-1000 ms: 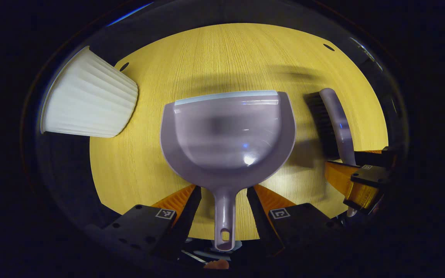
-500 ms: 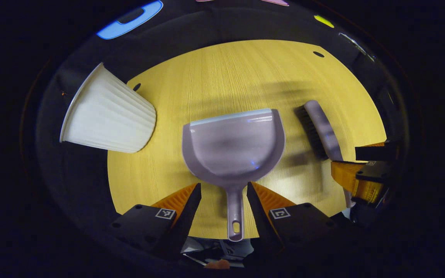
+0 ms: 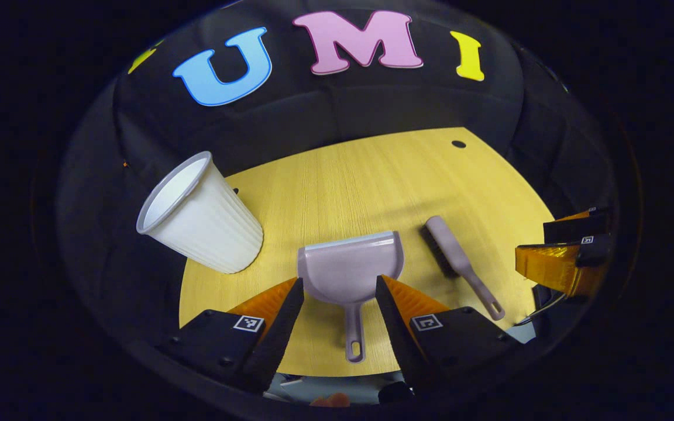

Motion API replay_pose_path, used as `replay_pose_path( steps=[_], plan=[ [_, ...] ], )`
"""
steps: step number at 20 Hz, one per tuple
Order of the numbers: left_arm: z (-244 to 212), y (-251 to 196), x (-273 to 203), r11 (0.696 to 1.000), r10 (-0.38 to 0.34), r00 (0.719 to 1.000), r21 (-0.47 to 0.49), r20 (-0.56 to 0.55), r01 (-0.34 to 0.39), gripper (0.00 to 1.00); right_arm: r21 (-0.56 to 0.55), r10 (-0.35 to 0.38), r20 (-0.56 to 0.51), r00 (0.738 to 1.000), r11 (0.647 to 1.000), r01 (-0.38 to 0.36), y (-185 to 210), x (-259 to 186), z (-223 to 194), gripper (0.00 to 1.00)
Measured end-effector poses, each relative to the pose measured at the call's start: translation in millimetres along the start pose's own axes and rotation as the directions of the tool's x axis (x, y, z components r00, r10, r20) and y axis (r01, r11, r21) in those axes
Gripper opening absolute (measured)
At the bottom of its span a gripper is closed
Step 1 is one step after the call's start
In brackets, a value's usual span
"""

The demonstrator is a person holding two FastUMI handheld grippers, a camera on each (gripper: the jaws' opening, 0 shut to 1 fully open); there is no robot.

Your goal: Pick up the small broom and dustpan from the desktop, sweep the trash into the dustpan with the broom, and then empty the trash into the garbage bin.

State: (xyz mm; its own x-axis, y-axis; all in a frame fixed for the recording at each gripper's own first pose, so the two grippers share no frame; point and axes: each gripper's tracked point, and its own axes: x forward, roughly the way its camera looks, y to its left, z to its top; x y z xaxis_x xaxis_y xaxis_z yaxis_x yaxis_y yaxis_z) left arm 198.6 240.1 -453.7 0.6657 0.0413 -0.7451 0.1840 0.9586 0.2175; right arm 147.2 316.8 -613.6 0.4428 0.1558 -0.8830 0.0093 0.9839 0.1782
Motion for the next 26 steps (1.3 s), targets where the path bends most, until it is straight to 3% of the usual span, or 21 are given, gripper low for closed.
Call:
replay_pose_path(
  steps=[5, 7, 8, 10, 14, 16, 17, 18, 19, 20, 23, 24, 25, 26],
  plan=[
    [28, 9, -49, 0.998, -0.003, 0.98, -0.058, 0.199, 0.015, 0.75, -0.066, -0.018, 0.244, 0.97, 0.997, 0.035, 2, -66, 38, 0.95],
    [39, 14, -73, 0.997, -0.002, 0.96, -0.076, 0.28, 0.025, 0.75, -0.112, -0.019, 0.357, 0.934, 0.992, 0.063, 3, -91, 55, 0.95],
    [42, 13, -86, 0.996, -0.007, 0.948, -0.081, 0.317, 0.034, 0.75, -0.123, -0.015, 0.428, 0.904, 0.99, 0.075, 7, -106, 65, 0.95],
    [53, 14, -116, 0.994, 0.002, 0.907, -0.097, 0.422, 0.043, 0.75, -0.14, -0.003, 0.567, 0.824, 0.985, 0.1, 11, -126, 82, 0.94],
    [65, 18, -178, 0.993, 0.079, 0.776, -0.12, 0.625, -0.004, 0.75, -0.136, -0.007, 0.758, 0.652, 0.976, 0.169, 9, -169, 106, 0.94],
    [64, 23, -200, 0.991, 0.103, 0.719, -0.136, 0.688, -0.012, 0.75, -0.121, -0.005, 0.834, 0.552, 0.974, 0.191, 6, -193, 111, 0.94],
    [66, 27, -217, 0.99, 0.114, 0.669, -0.142, 0.735, -0.013, 0.75, -0.111, -0.003, 0.868, 0.497, 0.973, 0.2, 1, -207, 115, 0.94],
    [59, 27, -227, 0.989, 0.126, 0.646, -0.149, 0.753, -0.02, 0.75, -0.104, -0.005, 0.891, 0.454, 0.971, 0.214, 0, -219, 114, 0.94],
    [56, 26, -239, 0.988, 0.132, 0.627, -0.152, 0.768, -0.022, 0.76, -0.092, -0.012, 0.896, 0.445, 0.973, 0.213, -1, -228, 109, 0.89],
    [56, 25, -245, 0.988, 0.132, 0.616, -0.153, 0.776, -0.02, 0.77, -0.088, -0.014, 0.897, 0.441, 0.974, 0.21, 0, -233, 107, 0.93],
    [55, 24, -266, 0.988, 0.146, 0.558, -0.154, 0.817, -0.033, 0.76, -0.093, -0.018, 0.891, 0.454, 0.971, 0.22, 3, -234, 102, 0.89],
    [53, 19, -275, 0.987, 0.152, 0.544, -0.153, 0.825, -0.045, 0.76, -0.097, -0.02, 0.886, 0.462, 0.969, 0.228, 2, -234, 95, 0.94],
    [51, 15, -285, 0.988, 0.149, 0.54, -0.147, 0.829, -0.048, 0.76, -0.093, -0.032, 0.876, 0.481, 0.968, 0.235, -1, -232, 85, 0.89],
    [51, 12, -290, 0.989, 0.14, 0.536, -0.141, 0.832, -0.04, 0.76, -0.091, -0.034, 0.866, 0.499, 0.97, 0.224, -3, -233, 74, 0.93]
  ],
)
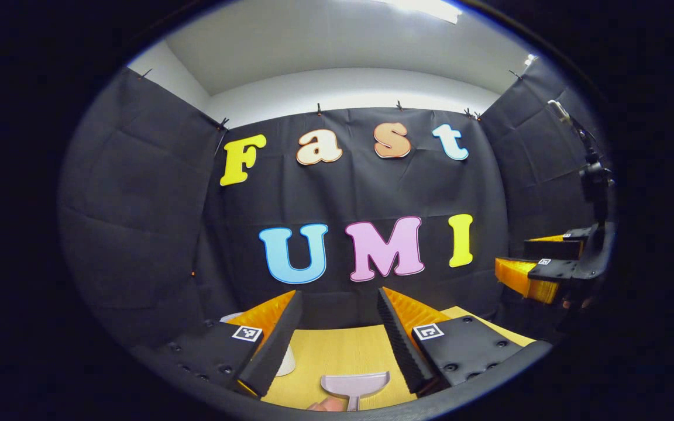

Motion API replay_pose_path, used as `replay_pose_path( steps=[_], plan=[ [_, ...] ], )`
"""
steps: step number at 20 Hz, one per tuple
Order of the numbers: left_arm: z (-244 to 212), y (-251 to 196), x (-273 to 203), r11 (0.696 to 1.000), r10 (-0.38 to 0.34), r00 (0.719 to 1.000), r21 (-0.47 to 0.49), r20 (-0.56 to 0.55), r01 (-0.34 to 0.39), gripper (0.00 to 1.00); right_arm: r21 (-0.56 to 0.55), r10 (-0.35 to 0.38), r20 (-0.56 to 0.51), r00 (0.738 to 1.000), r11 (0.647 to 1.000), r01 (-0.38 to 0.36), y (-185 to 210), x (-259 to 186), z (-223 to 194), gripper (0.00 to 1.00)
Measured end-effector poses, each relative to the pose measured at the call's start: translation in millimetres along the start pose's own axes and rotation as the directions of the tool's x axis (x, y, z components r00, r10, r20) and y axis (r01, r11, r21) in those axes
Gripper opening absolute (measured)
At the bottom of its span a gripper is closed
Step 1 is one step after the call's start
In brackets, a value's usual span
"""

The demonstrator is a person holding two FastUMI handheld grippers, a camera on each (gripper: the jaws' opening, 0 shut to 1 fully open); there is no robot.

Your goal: Pick up the small broom and dustpan from the desktop, sweep the trash into the dustpan with the broom, and then empty the trash into the garbage bin.

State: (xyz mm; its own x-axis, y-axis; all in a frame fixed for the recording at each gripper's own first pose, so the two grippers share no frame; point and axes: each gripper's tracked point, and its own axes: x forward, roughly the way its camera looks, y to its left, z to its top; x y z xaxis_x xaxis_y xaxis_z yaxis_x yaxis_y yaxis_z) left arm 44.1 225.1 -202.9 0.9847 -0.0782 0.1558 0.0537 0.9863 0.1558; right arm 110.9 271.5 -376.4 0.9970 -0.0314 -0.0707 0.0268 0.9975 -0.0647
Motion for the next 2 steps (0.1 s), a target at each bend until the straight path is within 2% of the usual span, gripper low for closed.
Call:
replay_pose_path(
  steps=[2],
  plan=[
    [8.1, -2.8, -6.1, 0.999, -0.017, 1.0, -0.03, 0.0, 0.017, 0.76, 0.01, 0.018, -0.002, 1.0, 1.0, -0.018, -2.7, -10.0, 5.1, 0.9]
  ],
)
